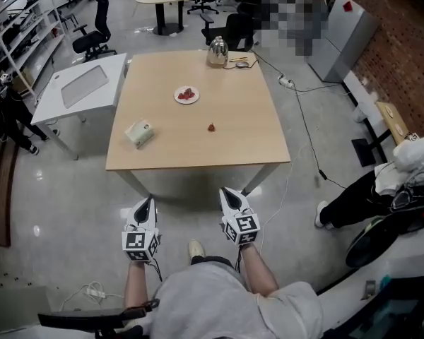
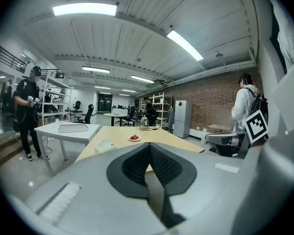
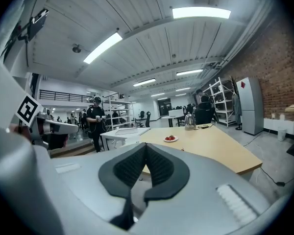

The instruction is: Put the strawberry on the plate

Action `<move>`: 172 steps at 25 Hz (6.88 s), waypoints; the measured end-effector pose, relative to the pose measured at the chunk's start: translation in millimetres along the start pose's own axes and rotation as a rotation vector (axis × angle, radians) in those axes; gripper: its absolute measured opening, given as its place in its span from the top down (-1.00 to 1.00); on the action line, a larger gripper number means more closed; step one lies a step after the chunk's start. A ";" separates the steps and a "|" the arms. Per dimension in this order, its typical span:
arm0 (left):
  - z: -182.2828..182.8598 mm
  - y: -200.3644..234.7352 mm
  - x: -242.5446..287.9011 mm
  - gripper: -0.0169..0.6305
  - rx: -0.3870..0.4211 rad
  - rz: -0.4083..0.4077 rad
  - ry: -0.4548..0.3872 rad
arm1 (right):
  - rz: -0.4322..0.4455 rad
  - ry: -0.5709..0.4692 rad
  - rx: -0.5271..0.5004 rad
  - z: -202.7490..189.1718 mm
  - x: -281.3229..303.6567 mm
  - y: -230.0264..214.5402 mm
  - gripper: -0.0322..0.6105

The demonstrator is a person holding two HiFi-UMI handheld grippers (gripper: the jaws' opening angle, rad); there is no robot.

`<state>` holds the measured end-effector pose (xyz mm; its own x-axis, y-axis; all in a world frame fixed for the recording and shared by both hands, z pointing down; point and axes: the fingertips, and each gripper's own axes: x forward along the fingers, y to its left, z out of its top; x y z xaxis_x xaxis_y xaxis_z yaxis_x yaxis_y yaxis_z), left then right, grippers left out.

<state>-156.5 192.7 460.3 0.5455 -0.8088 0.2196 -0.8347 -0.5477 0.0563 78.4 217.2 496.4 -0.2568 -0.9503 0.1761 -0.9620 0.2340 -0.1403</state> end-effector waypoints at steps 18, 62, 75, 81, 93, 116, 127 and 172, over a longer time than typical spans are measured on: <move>11.8 39.8 108.7 0.89 -0.002 -0.027 0.031 | -0.026 0.030 -0.008 6.6 95.3 -46.7 0.88; -88.8 117.9 349.7 0.89 -0.036 -0.202 0.350 | -0.207 0.344 0.039 -111.9 346.6 -210.5 0.45; -98.3 127.7 351.4 0.89 -0.071 -0.181 0.381 | -0.209 0.481 0.029 -129.3 382.8 -226.8 0.29; -100.5 134.3 353.2 0.89 -0.076 -0.164 0.384 | -0.217 0.532 -0.009 -135.2 388.8 -228.5 0.38; -92.1 138.1 358.4 0.89 -0.078 -0.167 0.365 | -0.200 0.514 0.021 -126.5 386.8 -224.7 0.41; -66.5 152.7 383.0 0.89 -0.090 -0.159 0.357 | -0.095 0.353 -0.016 -20.9 465.7 -206.2 0.42; -62.0 163.6 408.7 0.89 -0.106 -0.156 0.366 | -0.017 0.333 -0.078 -0.2 535.5 -205.6 0.42; -82.4 202.3 461.6 0.89 -0.214 -0.086 0.432 | 0.110 0.458 -0.129 -43.0 680.8 -205.0 0.42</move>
<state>-79.7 -273.8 653.3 0.5698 -0.5753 0.5868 -0.8096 -0.5156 0.2806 96.7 -468.9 687.0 -0.3442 -0.7369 0.5818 -0.9230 0.3792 -0.0658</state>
